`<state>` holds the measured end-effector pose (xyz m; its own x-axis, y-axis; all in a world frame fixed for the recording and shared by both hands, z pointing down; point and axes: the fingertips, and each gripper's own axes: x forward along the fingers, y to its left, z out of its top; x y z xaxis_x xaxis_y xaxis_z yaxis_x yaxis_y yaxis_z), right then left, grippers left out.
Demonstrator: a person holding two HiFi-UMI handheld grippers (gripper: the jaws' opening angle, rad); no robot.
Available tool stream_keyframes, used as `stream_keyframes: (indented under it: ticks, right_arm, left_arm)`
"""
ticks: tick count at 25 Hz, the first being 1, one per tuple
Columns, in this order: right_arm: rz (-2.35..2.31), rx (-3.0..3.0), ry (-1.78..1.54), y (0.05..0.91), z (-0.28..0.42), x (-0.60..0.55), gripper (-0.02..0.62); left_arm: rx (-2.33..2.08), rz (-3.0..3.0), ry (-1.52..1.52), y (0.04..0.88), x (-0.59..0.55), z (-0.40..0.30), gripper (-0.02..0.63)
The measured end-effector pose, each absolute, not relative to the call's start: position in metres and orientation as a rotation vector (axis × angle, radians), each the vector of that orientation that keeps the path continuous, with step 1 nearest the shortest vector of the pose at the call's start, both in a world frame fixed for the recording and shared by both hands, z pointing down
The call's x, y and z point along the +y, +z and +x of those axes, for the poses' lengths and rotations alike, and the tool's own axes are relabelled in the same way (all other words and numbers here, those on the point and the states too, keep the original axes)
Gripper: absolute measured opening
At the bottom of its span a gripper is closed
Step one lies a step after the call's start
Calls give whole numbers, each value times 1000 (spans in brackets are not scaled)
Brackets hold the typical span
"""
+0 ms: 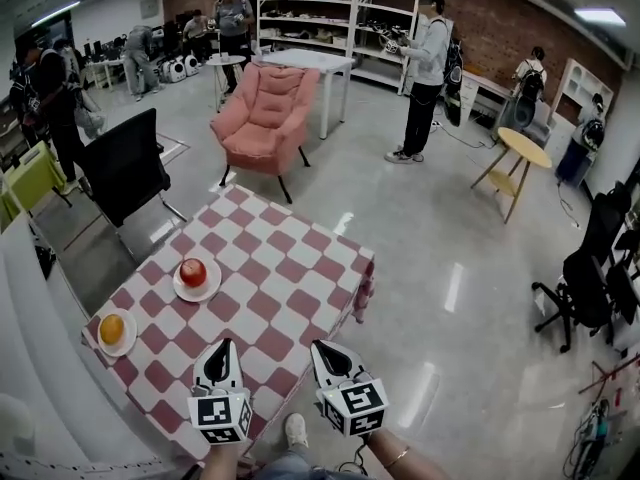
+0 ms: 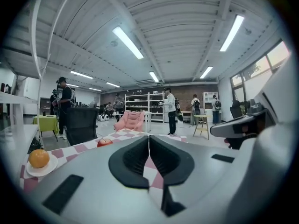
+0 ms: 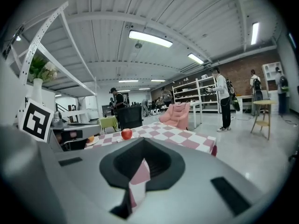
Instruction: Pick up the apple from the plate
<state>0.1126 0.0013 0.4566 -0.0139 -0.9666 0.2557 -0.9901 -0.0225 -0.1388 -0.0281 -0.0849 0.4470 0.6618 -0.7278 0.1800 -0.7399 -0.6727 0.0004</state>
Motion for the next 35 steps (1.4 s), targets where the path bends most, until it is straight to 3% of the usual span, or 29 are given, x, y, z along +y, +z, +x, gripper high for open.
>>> stream_keyframes:
  ticks: [30,35]
  right_arm:
    - [1763,-2342,402,471,101,-170,9]
    - [1646,-2404,404,474,106,-200,9]
  left_arm:
    - [-1485,2560,260,481,-223,-42,20]
    - [-1586,2487,294,488,-247,-39,72]
